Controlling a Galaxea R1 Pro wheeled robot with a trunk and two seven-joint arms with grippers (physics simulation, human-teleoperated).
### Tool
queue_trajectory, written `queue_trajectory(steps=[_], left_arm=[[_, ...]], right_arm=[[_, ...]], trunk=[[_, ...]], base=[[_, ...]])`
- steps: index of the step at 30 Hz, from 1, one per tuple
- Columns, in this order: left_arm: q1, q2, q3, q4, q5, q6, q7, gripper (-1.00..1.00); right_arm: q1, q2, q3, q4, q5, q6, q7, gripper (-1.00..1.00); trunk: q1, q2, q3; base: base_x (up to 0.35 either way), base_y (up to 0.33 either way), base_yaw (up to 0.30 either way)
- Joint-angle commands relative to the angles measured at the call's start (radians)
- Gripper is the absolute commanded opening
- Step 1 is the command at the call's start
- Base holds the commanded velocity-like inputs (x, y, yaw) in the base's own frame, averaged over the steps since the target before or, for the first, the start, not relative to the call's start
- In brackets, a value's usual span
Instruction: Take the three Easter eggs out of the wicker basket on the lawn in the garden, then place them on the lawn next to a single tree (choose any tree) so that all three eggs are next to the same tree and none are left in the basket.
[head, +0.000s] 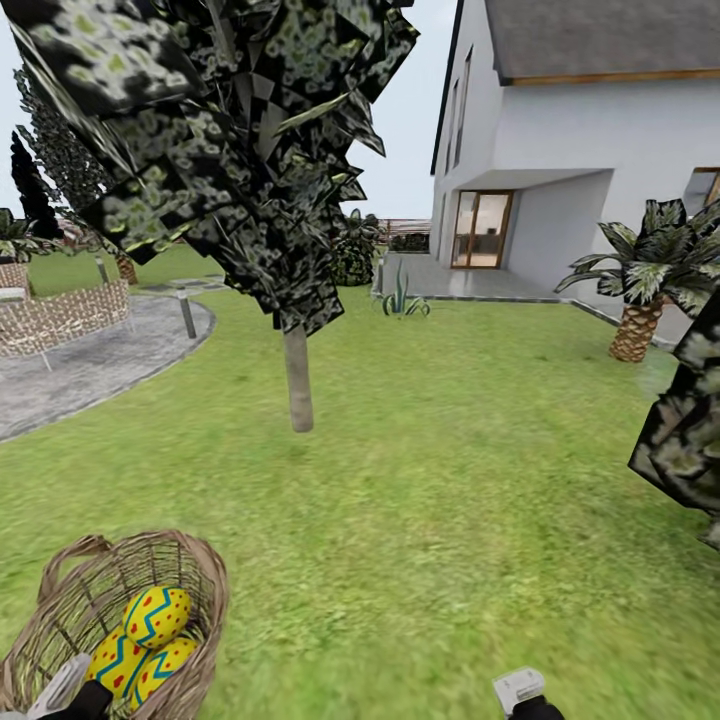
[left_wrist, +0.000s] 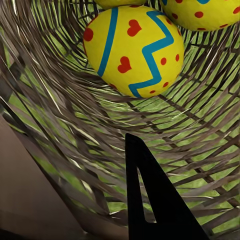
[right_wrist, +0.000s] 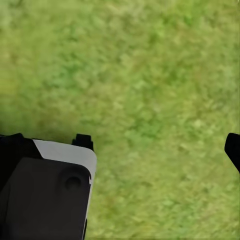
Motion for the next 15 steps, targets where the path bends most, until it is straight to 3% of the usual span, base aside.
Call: queue_trajectory(steps=[1, 4, 8, 15], left_arm=[[-0.001, 0.001, 0.002, -0.001, 0.018, 0.004, 0.008, -1.0], [-0.001, 0.001, 0.002, -0.001, 0.018, 0.003, 0.008, -1.0], [-0.001, 0.0, 0.002, -0.001, 0.018, 0.003, 0.008, -1.0], [-0.001, -0.002, 0.001, -0.001, 0.018, 0.002, 0.008, -1.0]], right_arm=[[-0.001, -0.001, 0.004, -0.002, 0.007, 0.006, 0.0, 1.0], [-0.001, -0.003, 0.002, -0.004, 0.006, 0.006, 0.0, 1.0], [-0.001, -0.004, 0.002, -0.006, 0.005, 0.006, 0.0, 1.0], [-0.001, -0.002, 0.002, -0.005, 0.006, 0.006, 0.0, 1.0]], trunk=[[0.001, -0.002, -0.002], [0.001, -0.002, -0.002], [0.001, -0.002, -0.003], [0.001, -0.002, -0.003]], base=[[0.323, 0.141, 0.0], [0.324, 0.14, -0.049], [0.325, 0.136, -0.235], [0.329, 0.106, -0.013]])
